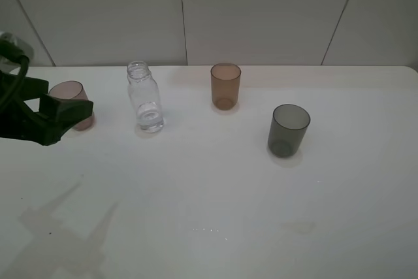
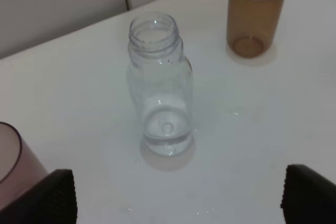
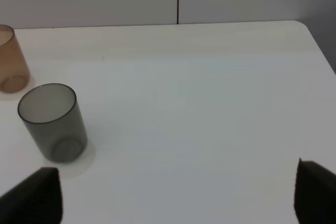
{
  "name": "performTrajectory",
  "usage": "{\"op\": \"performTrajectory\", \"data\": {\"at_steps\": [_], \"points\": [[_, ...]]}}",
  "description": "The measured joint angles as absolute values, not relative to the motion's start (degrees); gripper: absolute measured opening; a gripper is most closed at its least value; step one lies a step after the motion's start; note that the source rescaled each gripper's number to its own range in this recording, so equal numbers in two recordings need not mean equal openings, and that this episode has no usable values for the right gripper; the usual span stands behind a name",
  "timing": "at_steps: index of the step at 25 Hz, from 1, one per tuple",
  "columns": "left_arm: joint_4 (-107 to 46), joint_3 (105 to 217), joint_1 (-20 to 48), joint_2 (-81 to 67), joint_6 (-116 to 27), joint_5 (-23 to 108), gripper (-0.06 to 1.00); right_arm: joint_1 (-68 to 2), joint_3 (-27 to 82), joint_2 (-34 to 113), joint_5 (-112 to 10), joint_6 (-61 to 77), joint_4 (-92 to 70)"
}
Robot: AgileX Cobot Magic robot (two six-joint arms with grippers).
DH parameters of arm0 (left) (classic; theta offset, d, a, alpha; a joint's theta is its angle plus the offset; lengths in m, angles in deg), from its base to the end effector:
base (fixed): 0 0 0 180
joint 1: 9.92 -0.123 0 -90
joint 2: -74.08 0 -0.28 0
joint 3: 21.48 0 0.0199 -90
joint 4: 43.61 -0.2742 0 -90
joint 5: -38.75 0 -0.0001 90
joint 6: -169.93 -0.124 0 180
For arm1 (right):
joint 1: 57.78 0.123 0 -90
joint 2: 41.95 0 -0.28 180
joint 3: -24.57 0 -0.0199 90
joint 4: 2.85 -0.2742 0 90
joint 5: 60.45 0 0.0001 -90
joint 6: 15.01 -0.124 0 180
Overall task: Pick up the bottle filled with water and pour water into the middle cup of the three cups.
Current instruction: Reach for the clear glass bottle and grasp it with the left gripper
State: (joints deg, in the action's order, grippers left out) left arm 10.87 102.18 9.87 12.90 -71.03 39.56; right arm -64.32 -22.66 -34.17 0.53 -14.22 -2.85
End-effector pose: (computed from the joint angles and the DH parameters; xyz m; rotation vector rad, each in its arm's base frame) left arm 0.2129 -0.0782 0.2010 0.4758 2.0073 -0.1554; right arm 0.0469 -0.0054 0.2800 0.1016 2.0228 -0.0809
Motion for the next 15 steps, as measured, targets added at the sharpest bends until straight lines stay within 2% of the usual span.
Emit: {"op": "performTrajectory", "data": {"at_steps": [7,15], "points": [[9.7,96.1,20.1,11.4,-60.9,17.2,1.0,-64.3,-22.7,-34.2,0.5,-14.2,-2.8],[-1.7,94.8,23.7,-1.3,-44.1,5.4,1.0,-64.3,-22.7,-34.2,0.5,-14.2,-2.8]]}}
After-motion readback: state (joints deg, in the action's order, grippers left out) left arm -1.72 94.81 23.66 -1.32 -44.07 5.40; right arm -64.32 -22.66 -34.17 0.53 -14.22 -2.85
